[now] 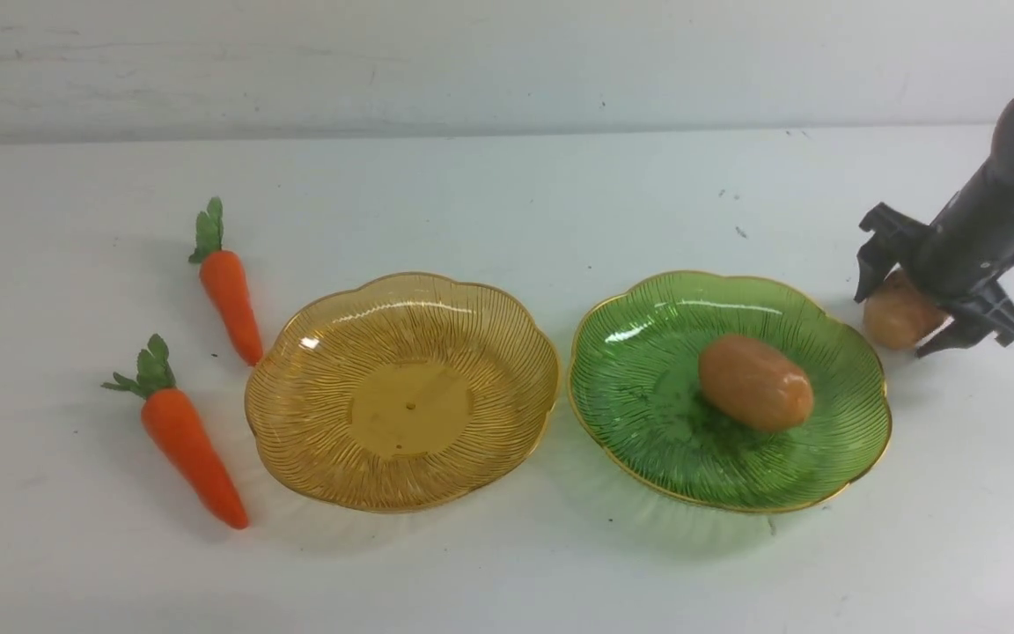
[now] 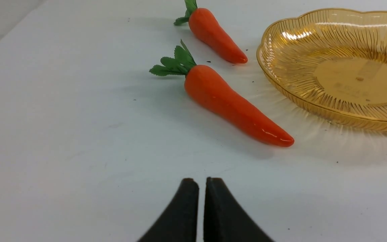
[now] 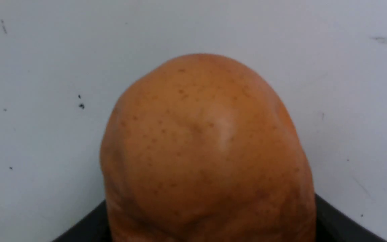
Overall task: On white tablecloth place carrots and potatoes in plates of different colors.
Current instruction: 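Put the potato onto the plate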
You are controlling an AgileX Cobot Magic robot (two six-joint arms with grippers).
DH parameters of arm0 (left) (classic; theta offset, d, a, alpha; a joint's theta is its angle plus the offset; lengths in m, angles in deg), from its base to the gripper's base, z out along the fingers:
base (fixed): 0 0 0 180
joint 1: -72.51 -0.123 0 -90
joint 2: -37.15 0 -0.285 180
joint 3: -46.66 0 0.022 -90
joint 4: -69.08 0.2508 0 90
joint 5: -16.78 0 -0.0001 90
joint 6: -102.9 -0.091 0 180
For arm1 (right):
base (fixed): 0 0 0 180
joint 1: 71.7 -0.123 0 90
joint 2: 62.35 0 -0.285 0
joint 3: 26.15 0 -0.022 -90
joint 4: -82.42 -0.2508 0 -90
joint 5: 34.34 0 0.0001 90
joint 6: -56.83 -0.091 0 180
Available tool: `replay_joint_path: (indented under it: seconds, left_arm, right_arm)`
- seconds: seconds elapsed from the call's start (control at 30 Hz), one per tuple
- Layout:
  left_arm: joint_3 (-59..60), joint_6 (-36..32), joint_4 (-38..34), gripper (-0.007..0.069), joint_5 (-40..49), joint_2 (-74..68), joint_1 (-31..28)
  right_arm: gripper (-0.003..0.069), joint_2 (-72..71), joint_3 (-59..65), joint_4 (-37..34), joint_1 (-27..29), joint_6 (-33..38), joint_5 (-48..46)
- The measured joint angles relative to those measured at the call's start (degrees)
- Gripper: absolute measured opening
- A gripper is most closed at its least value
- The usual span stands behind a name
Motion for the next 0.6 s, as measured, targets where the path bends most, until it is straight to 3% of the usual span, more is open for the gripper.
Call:
replay_joint_path:
  seconds: [0.1, 0.2, 0.3, 0.43, 0.6]
  left_arm:
    - [0.0, 0.0, 0.0, 0.0017, 0.0, 0.0, 0.0]
    - [0.0, 0.0, 0.0, 0.0017, 0.0, 0.0, 0.0]
    - [0.0, 0.0, 0.0, 0.0017, 0.0, 0.0, 0.0]
    - [0.0, 0.0, 0.0, 0.0017, 0.0, 0.0, 0.0]
    - [0.0, 0.0, 0.0, 0.0017, 0.0, 0.0, 0.0]
  right_arm:
    - [0.0496, 0.0, -2.95, -0.4, 0.33, 3.71, -2.98]
    - [0.0501, 0.0, -9.66, -2.19, 1.28, 12.51, -9.43]
    - [0.0501, -1.21, -18.41, -8.19, 2.19, 29.32, -12.86]
    - [0.0501, -6.11, -11.64, -17.58, -0.18, 38.57, -13.39]
    - [0.0501, -9.98, -0.52, -10.95, -8.07, 45.81, -14.24]
